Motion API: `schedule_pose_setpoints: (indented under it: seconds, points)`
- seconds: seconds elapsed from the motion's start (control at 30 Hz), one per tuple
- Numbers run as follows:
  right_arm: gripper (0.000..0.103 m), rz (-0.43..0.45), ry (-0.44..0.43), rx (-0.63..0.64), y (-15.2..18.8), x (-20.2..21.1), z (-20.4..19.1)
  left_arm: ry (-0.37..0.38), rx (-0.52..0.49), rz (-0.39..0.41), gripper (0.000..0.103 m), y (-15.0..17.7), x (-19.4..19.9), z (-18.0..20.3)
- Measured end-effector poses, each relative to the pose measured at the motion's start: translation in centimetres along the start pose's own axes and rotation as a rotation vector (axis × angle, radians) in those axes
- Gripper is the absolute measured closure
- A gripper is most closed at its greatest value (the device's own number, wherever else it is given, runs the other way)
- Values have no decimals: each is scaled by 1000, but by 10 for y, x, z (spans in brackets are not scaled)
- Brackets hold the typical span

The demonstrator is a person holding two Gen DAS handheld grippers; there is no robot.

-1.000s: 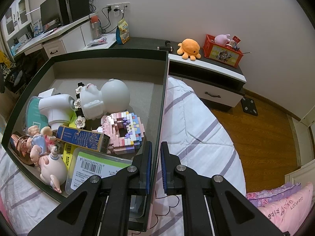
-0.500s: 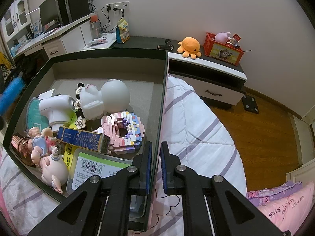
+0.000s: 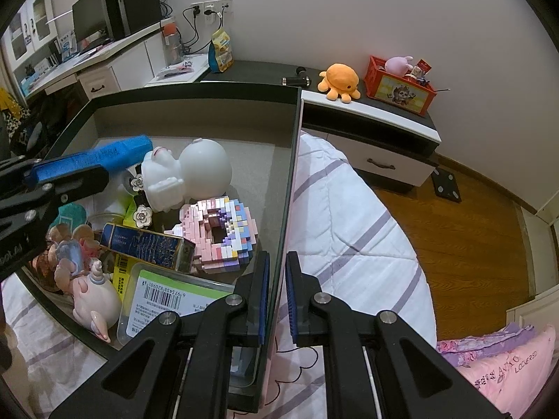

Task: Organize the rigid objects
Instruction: 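Lower the highlighter into the pink box and open the left tool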

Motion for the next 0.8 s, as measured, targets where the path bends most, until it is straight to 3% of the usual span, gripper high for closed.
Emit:
schedule_pose_setpoints:
  seconds: [0.03,0.07,0.13,0.27,0.47,0.53,0.63,0.67,0.7,0.8]
  points:
    - [94,0,1,0,0,0,-1,-1,4,15,23,1,3,-1]
    - [94,-1,2,1,0,0,-1,-1,7,32,19,1,8,-3]
    - [94,-1,5,0,0,0,-2,-12,13,53,17,4,15,-6]
    - [92,0,8,-2,2,3,-4,-60,11,86,4,8,29,-16]
    - [91,24,26,-4,7,20,-9,-71,30,112,1,16,53,-31]
    - [84,55,14,-2,7,34,-14,-85,27,121,0,20,59,-34]
    - [48,123,-2,12,5,59,-27,-100,19,137,0,27,72,-38]
    - [29,144,-3,15,5,65,-30,-100,20,140,0,30,76,-40]
    - [18,182,4,17,4,76,-35,-100,26,144,0,32,79,-41]
    - [17,274,-29,9,4,106,-49,-101,39,151,0,40,90,-47]
Point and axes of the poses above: each gripper's, at about its wrist camera, not at the fingertips, and x roughly against the way its jaws point, z to its right, y to its underside, the point moved 7 cm from there along -x, roughly the way its jaws point, and after that the axes turned 8 degrees about x, right-handed, at the moved point
